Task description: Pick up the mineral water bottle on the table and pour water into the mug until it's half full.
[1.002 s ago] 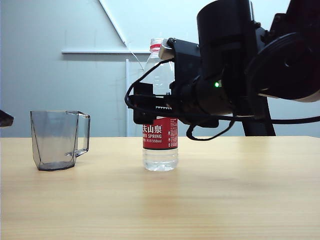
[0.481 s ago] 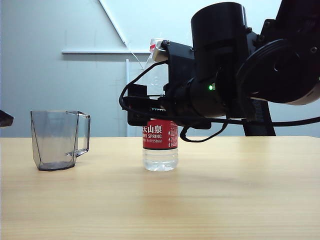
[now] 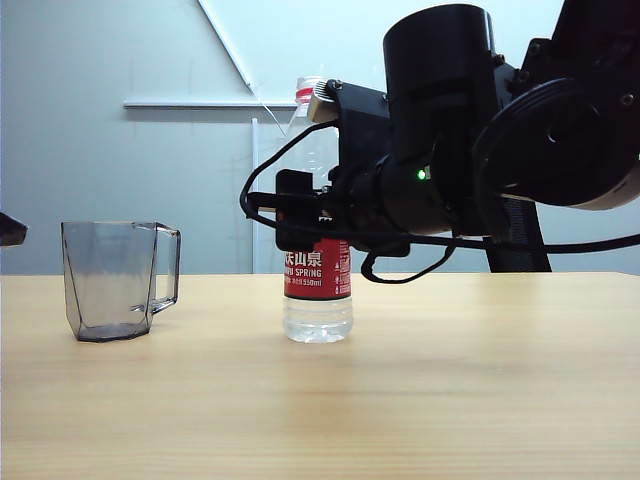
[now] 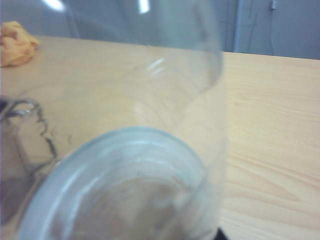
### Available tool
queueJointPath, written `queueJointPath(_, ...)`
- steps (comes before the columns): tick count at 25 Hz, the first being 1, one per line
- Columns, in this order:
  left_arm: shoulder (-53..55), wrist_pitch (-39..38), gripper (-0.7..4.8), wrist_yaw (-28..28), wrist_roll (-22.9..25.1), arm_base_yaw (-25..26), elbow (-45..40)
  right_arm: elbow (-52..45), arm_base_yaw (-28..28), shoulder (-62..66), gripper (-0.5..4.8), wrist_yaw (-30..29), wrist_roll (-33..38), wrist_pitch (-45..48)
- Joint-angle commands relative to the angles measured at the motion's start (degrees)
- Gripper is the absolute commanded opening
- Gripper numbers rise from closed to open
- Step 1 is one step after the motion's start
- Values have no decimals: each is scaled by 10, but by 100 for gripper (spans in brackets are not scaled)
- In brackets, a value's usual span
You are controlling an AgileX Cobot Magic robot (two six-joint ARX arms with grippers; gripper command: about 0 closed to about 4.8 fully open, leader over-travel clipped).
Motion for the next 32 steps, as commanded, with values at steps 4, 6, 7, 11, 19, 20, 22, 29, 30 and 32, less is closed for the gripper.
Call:
queueJointPath(4,-33,7,-2,-1,-2,3,1,11,2,-8,260,-10,-69,16)
queueJointPath(6,-44,7,-2,-1,-2,3,1,18,2,-13,260,-11,-83,11)
queueJointPath(7,-49,8,-2,-1,-2,3,1,24,2,-16,260,-17,-96,7)
queueJointPath(11,-56,7,-2,-1,-2,12,1,61,3,-19,260,-44,-157,-44)
queueJointPath(19,-73,8,-2,-1,-2,79,1,168,21,-19,260,-55,-271,-229)
queueJointPath(20,-73,7,-2,-1,-2,88,1,178,21,-19,260,-56,-276,-244)
queueJointPath(22,-73,7,-2,-1,-2,107,1,197,21,-18,260,-57,-282,-272)
queueJointPath(29,-73,8,-2,-1,-2,162,1,250,19,3,260,-55,-363,-323)
queueJointPath(30,-73,7,-2,-1,-2,167,1,255,19,5,260,-54,-376,-329)
queueJointPath(32,-73,8,-2,-1,-2,177,1,266,19,13,260,-54,-399,-336)
